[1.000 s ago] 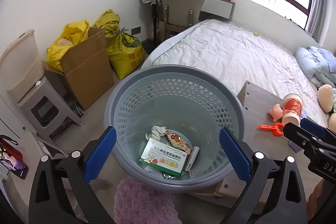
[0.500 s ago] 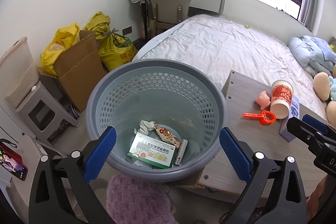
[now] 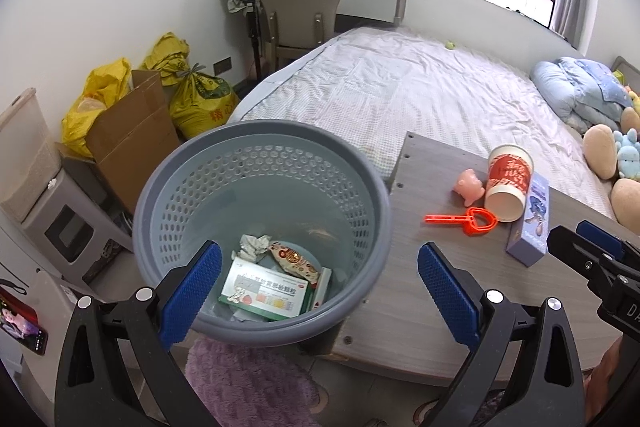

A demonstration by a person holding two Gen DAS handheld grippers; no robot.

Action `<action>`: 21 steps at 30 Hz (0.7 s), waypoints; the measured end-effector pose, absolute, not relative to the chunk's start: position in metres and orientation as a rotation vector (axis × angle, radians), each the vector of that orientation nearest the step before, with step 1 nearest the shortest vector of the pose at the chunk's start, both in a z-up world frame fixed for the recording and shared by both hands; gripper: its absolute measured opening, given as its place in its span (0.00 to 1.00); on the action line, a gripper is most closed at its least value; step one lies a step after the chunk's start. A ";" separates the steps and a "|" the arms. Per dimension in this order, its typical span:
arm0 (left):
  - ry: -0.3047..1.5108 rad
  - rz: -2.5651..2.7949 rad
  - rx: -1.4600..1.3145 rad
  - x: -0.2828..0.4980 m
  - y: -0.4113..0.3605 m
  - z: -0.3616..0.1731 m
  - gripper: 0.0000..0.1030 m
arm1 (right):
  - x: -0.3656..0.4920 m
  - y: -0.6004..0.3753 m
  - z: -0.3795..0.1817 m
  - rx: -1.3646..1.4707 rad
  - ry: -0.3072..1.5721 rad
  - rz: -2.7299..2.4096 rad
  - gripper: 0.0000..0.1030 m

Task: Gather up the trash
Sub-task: 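Withdraw both grippers from the basket back toward the table, then move the right gripper toward the blue Zootopia box on the table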

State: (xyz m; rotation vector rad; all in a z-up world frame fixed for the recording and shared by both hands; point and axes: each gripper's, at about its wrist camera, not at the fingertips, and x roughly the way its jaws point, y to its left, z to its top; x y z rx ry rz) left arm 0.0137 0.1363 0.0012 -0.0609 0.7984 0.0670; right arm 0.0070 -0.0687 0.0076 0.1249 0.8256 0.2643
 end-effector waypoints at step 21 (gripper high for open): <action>0.850 -0.119 -0.021 0.052 0.068 -0.020 0.94 | 0.008 -0.151 -0.012 0.180 0.852 0.060 0.76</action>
